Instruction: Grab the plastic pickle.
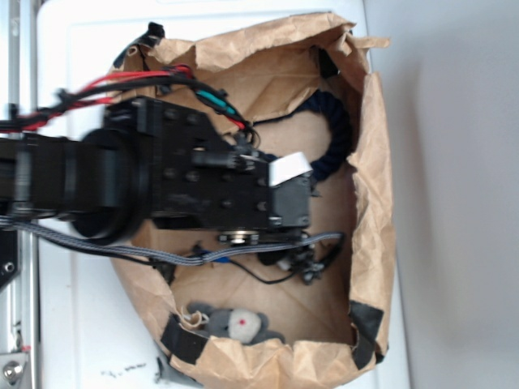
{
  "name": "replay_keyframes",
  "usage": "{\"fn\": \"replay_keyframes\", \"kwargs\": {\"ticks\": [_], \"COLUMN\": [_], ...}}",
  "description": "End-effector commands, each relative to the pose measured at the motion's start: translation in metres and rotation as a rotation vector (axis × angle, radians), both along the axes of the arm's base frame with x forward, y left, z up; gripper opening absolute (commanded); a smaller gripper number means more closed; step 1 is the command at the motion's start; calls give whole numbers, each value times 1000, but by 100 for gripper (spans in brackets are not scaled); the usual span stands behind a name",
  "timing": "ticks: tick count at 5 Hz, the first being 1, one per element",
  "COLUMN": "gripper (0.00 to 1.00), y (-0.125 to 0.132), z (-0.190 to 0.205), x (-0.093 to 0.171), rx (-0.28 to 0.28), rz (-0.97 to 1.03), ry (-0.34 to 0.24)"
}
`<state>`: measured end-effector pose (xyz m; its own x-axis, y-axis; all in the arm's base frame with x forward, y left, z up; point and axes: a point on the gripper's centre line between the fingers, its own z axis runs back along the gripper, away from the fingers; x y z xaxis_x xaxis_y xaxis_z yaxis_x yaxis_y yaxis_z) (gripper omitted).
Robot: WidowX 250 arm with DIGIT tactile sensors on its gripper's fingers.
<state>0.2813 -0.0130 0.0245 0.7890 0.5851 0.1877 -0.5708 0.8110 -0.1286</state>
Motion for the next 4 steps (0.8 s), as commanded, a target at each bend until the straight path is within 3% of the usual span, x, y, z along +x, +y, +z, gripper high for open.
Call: {"fn": "replay_keyframes", "kwargs": {"ticks": [1, 2, 3, 4], "gripper": [0, 0, 0, 0], "y": [2, 3, 8, 10], "z": [36, 71, 105, 137], "x": [1, -10, -16, -22], "rx": [-25, -83, -133, -123], "rz": [-42, -148, -235, -328], "ry": [-64, -76, -50, 21]}}
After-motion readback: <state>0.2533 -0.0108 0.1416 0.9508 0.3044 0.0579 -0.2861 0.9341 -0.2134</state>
